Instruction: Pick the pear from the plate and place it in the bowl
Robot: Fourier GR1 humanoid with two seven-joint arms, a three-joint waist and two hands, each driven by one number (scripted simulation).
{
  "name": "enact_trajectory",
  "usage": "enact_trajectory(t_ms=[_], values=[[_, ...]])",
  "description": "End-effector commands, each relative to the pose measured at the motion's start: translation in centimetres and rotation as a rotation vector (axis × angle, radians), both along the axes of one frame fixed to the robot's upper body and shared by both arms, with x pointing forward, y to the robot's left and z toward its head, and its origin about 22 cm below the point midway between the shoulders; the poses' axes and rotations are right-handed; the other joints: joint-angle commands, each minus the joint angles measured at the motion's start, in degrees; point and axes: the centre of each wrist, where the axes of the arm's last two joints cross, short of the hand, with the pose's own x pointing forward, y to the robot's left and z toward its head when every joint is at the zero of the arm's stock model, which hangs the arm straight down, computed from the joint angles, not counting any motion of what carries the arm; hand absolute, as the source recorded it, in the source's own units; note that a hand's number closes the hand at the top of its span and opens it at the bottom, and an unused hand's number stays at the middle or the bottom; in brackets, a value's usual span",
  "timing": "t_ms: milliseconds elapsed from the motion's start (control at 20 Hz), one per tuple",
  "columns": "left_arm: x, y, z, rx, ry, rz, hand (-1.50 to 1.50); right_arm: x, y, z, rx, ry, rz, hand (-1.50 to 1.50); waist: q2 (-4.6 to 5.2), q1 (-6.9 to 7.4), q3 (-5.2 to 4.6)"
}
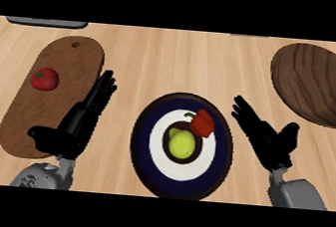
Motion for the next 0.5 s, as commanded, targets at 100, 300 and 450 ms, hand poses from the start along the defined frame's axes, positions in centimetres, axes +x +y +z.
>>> enact_trajectory(t_ms=[100, 300, 450], values=[[0.1, 1.9, -0.2, 0.056, 0.003, -0.045, 0.00, 3.3, 5.4, 7.3, -0.116, -0.038, -0.020, 1.50, -0.56, 0.54, 0.75], [0.1, -0.2, -0.2, 0.096, 0.023, -0.149, 0.00, 5.2, 2.9, 7.8, -0.779, -0.176, 0.123, 1.50, -1.00, 2.84, -0.98], [0.4, 0.1, -1.0, 0.104, 0.057, -0.156, 0.00, 5.4, 9.6, 4.7, -0.516, 0.062, 0.023, -1.50, -0.26, 0.63, 0.85]])
